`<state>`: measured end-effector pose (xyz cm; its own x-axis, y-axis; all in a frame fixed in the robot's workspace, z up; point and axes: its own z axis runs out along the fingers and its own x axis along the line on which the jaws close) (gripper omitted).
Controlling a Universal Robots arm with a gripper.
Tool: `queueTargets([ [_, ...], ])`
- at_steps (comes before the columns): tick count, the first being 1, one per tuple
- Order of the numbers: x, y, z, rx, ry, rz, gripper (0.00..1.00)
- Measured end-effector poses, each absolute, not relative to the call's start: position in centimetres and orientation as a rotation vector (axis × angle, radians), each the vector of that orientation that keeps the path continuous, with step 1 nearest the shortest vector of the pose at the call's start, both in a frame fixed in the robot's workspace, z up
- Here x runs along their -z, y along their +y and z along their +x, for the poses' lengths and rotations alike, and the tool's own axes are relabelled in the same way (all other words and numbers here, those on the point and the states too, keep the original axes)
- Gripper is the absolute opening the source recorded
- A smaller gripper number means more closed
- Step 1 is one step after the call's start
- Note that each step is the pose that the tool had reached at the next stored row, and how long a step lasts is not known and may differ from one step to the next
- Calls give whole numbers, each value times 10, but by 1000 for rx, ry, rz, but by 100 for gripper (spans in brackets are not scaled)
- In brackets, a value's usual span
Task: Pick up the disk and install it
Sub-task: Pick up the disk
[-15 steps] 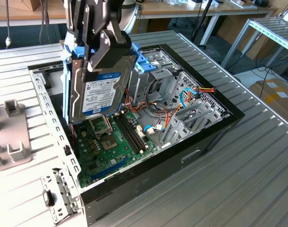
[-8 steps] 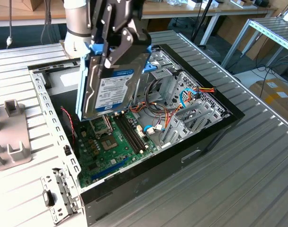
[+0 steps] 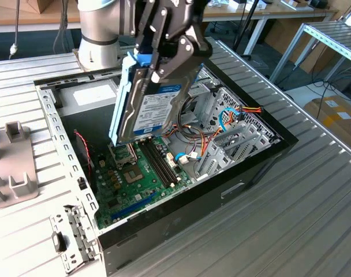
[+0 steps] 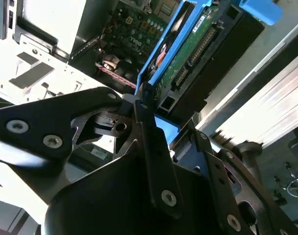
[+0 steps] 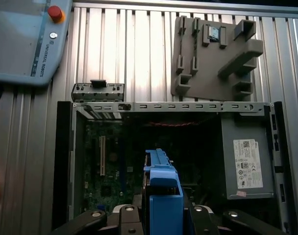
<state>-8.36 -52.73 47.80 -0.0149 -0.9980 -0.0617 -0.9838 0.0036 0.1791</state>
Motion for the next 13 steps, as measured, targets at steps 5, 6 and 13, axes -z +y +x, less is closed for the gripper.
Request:
queueTargets([
  [5,-478,-536,-68,274,-2159,2139,37],
  [6,-478,-538,-63,278,-2157,2137,37],
  [13,-478,-548,-44,287,-2153,2131,37],
])
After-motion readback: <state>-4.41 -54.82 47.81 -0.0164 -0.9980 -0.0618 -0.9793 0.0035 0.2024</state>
